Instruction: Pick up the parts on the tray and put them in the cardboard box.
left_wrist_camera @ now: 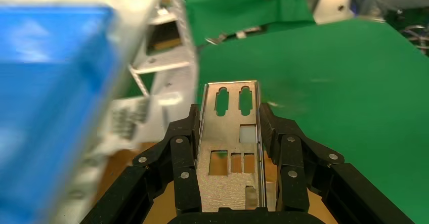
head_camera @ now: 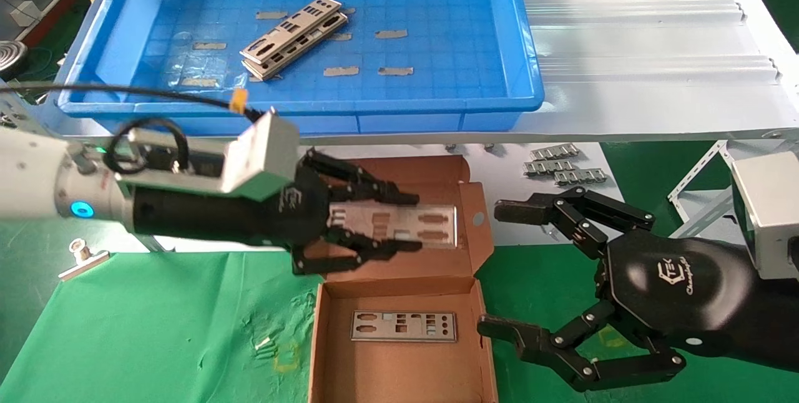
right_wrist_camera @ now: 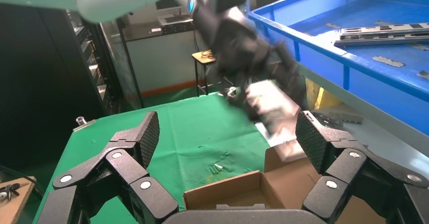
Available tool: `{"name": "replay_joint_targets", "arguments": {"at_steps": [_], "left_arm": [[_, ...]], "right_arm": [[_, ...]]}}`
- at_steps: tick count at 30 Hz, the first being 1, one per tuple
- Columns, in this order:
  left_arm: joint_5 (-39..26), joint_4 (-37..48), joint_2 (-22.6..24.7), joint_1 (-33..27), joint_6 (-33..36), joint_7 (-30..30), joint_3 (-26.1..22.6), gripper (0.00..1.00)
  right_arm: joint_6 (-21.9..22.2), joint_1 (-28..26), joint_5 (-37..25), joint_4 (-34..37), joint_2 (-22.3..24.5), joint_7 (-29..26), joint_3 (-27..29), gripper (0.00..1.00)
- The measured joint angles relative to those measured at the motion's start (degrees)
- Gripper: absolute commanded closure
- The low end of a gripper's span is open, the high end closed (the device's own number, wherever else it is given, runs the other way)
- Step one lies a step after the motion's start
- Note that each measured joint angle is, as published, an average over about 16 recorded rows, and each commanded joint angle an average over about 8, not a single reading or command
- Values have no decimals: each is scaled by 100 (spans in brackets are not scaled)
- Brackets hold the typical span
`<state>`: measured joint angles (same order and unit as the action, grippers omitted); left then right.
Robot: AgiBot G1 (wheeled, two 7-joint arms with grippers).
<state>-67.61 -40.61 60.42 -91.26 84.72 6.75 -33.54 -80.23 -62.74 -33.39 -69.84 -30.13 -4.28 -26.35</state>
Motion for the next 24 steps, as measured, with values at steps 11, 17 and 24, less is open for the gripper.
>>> {"name": "replay_joint_targets", "arguments": {"at_steps": [11,17,24], "left_arm": [[-395,-1120,198,1791,-1670,-202,-226,100],[-620,-1115,372,2293,-2274,-108,-306,72],[-725,-879,518,2442,-2563,59,-326,0]], "right_arm": [[0,0,0,0,0,0,0,0],[0,0,0,0,0,0,0,0],[0,0,0,0,0,0,0,0]]}}
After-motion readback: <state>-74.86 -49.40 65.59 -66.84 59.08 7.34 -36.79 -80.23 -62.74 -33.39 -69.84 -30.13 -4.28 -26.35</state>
